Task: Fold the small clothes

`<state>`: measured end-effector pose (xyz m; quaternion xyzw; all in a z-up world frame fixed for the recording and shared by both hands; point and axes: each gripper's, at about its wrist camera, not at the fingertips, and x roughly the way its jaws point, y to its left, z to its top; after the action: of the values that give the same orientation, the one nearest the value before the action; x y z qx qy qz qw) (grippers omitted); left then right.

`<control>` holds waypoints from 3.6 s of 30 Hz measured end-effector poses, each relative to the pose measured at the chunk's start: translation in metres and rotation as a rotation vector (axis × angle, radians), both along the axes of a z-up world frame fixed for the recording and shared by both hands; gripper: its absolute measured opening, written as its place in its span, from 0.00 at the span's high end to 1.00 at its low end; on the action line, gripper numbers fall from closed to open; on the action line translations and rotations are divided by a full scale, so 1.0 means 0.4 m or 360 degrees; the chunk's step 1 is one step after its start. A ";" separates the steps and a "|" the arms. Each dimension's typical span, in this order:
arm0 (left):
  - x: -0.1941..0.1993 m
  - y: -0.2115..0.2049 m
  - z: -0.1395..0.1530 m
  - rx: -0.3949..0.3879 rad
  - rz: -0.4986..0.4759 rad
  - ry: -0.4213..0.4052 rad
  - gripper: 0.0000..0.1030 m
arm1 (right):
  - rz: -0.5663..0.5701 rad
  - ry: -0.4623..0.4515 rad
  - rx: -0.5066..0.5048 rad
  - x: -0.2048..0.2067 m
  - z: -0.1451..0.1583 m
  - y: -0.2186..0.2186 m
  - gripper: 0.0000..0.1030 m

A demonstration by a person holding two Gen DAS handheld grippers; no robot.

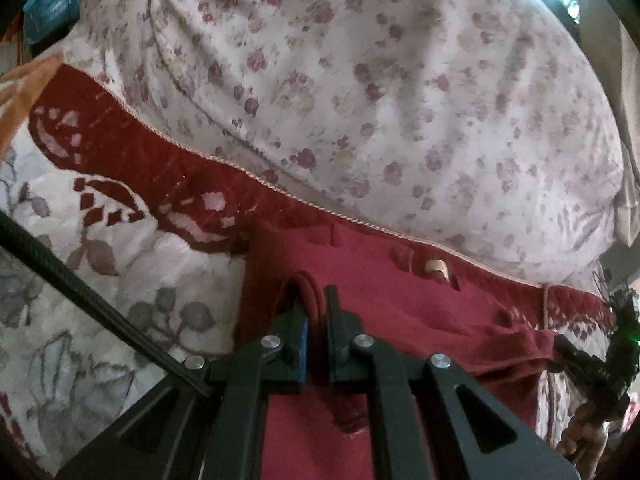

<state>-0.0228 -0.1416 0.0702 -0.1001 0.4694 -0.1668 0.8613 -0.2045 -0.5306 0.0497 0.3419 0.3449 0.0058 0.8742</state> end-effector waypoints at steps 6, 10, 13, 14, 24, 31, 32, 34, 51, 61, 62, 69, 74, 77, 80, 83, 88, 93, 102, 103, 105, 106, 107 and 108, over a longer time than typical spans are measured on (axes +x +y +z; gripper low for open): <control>0.059 -0.022 -0.050 -0.0022 -0.0031 0.0027 0.90 | -0.0055 0.0097 0.0038 0.082 -0.072 -0.037 0.89; 0.064 -0.020 -0.032 -0.0113 -0.0118 0.0011 0.60 | -0.0070 0.0114 0.0011 0.090 -0.071 -0.037 0.75; 0.045 0.008 0.010 -0.0072 0.0013 -0.0152 0.24 | -0.0145 0.0013 -0.0081 0.051 -0.019 -0.022 0.39; 0.039 0.021 0.022 -0.0076 0.0044 -0.0203 0.24 | -0.0168 -0.0021 -0.0113 0.038 -0.004 -0.017 0.35; 0.076 0.004 -0.088 0.0224 0.0050 0.0001 0.24 | 0.0128 0.0222 -0.0427 0.176 -0.041 0.108 0.39; 0.100 0.006 -0.150 0.0283 0.0068 0.0056 0.18 | -0.0026 0.0367 -0.0406 0.307 -0.139 0.025 0.41; 0.101 0.011 -0.152 0.0273 0.0069 0.0063 0.18 | -0.0019 0.0354 -0.0400 0.300 -0.130 0.022 0.41; 0.097 0.019 -0.147 0.0251 0.0078 0.0070 0.18 | -0.0017 0.0329 -0.0398 0.268 -0.097 0.020 0.40; -0.123 0.056 -0.020 0.0335 -0.0004 -0.0044 0.18 | 0.0031 0.0472 -0.0728 -0.047 -0.006 0.130 0.62; -0.107 0.088 -0.143 0.0317 0.0003 0.0151 0.18 | 0.0509 0.0101 -0.0510 0.237 0.057 0.431 0.50; -0.104 0.089 -0.146 0.0313 0.0002 0.0151 0.17 | 0.0539 0.0077 -0.0468 0.287 0.053 0.454 0.34; -0.097 0.070 -0.154 0.0359 -0.0023 0.0125 0.14 | 0.0580 0.0301 -0.0152 0.509 -0.009 0.554 0.19; -0.091 0.088 -0.147 0.0293 -0.0017 0.0152 0.14 | 0.0721 0.0439 -0.0505 0.571 -0.058 0.700 0.50; -0.091 0.099 -0.139 0.0257 -0.0004 0.0149 0.14 | 0.0724 0.0424 -0.0591 0.590 -0.085 0.710 0.87; -0.082 0.103 -0.143 0.0244 0.0000 0.0167 0.14 | 0.0706 0.0361 -0.0540 0.602 -0.081 0.695 0.90; -0.080 0.091 -0.150 0.0279 -0.0007 0.0160 0.14 | 0.0705 0.0337 -0.0475 0.621 -0.094 0.704 0.90; -0.079 0.095 -0.157 0.0279 -0.0006 0.0167 0.14 | 0.0745 0.0283 -0.0328 0.602 -0.098 0.682 0.83; -0.081 0.095 -0.155 0.0267 0.0005 0.0174 0.14 | 0.0552 0.0157 -0.0390 0.484 -0.026 0.568 0.54; -0.091 0.095 -0.145 0.0232 0.0004 0.0138 0.14 | 0.0491 0.0283 -0.0683 0.529 -0.143 0.598 0.54; -0.094 0.096 -0.136 0.0188 -0.0002 0.0116 0.14 | 0.0479 0.0287 -0.0689 0.533 -0.140 0.597 0.54; -0.100 0.097 -0.117 0.0105 -0.0010 0.0060 0.14 | 0.0473 0.0271 -0.0688 0.531 -0.125 0.591 0.54; -0.104 0.097 -0.106 0.0066 -0.0014 0.0023 0.14 | 0.0480 0.0268 -0.0672 0.521 -0.117 0.582 0.54; -0.106 0.095 -0.100 0.0045 -0.0020 0.0001 0.14 | 0.0486 0.0271 -0.0652 0.508 -0.109 0.572 0.54; -0.110 0.091 -0.094 0.0020 -0.0034 -0.0024 0.14 | 0.0484 0.0253 -0.0618 0.481 -0.092 0.549 0.54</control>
<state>-0.0669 -0.1053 0.0326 -0.0883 0.4651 -0.1737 0.8636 -0.0123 -0.3109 0.0129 0.1112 0.4545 0.0439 0.8827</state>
